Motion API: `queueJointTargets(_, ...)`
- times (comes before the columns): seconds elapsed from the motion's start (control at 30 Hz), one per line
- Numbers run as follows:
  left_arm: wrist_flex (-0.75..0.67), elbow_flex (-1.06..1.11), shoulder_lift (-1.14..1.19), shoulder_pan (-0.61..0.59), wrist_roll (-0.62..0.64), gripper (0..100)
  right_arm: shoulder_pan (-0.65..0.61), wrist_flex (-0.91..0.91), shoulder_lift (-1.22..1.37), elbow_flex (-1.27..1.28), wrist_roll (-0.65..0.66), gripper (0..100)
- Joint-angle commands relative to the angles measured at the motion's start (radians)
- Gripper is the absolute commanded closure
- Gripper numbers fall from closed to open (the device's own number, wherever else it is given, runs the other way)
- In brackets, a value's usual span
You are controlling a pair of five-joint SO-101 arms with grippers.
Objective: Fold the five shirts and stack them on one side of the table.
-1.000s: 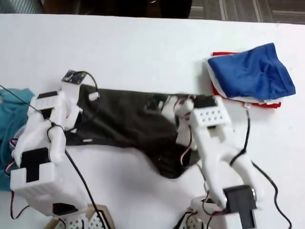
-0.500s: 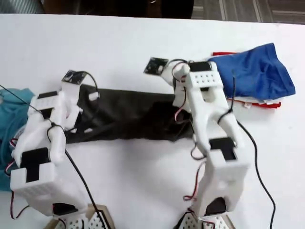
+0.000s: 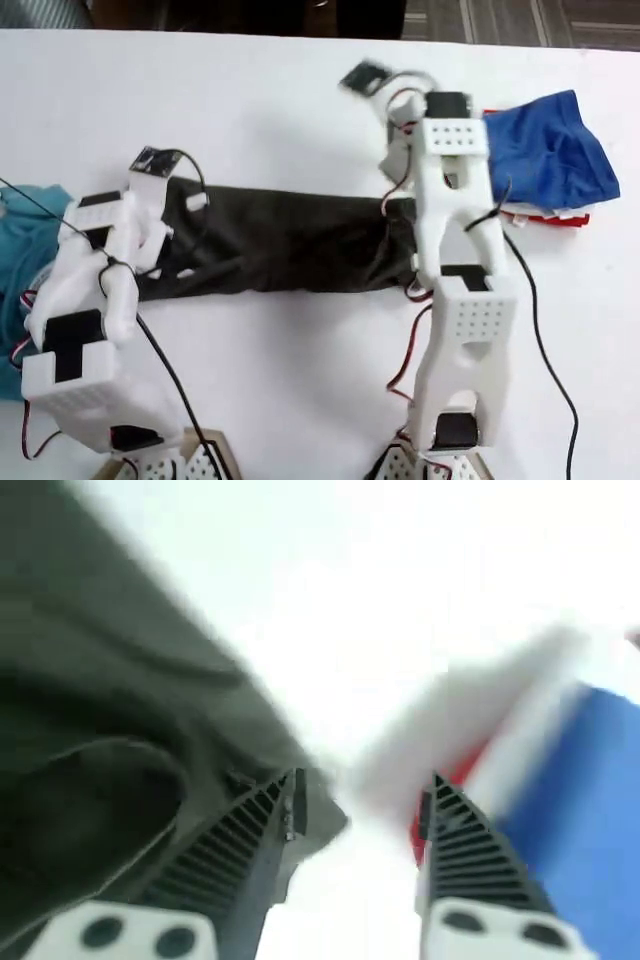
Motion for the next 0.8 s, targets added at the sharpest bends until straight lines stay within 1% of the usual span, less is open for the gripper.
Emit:
queueJointTargets(0.0,-0.044,0.005,0.000,-0.006,-0.002,97,0.013,0.088,-0.030,-0.061,-0.029,80.2)
queueJointTargets(0.1,-0.044,0.005,0.000,-0.006,-0.002,97,-0.013,0.232,-0.073,-0.057,0.077,84.4)
queueJointTargets(0.13,-0.044,0.005,0.000,-0.006,-0.002,97,-0.022,0.249,-0.090,-0.044,0.103,86.7)
queueJointTargets(0.27,-0.044,0.005,0.000,-0.006,-0.002,97,-0.025,0.245,-0.219,0.103,0.106,98.8)
queueJointTargets(0.43,-0.044,0.005,0.000,-0.006,-0.002,97,-0.070,0.239,-0.435,0.410,0.106,97.8)
queueJointTargets(0.53,-0.044,0.005,0.000,-0.006,-0.002,97,-0.120,0.189,-0.516,0.578,0.106,97.8)
queueJointTargets(0.6,-0.044,0.005,0.000,-0.006,-0.002,97,-0.145,0.116,-0.533,0.674,0.104,97.8)
queueJointTargets(0.77,-0.044,0.004,0.000,-0.006,-0.002,97,-0.188,-0.048,-0.535,0.842,0.037,97.8)
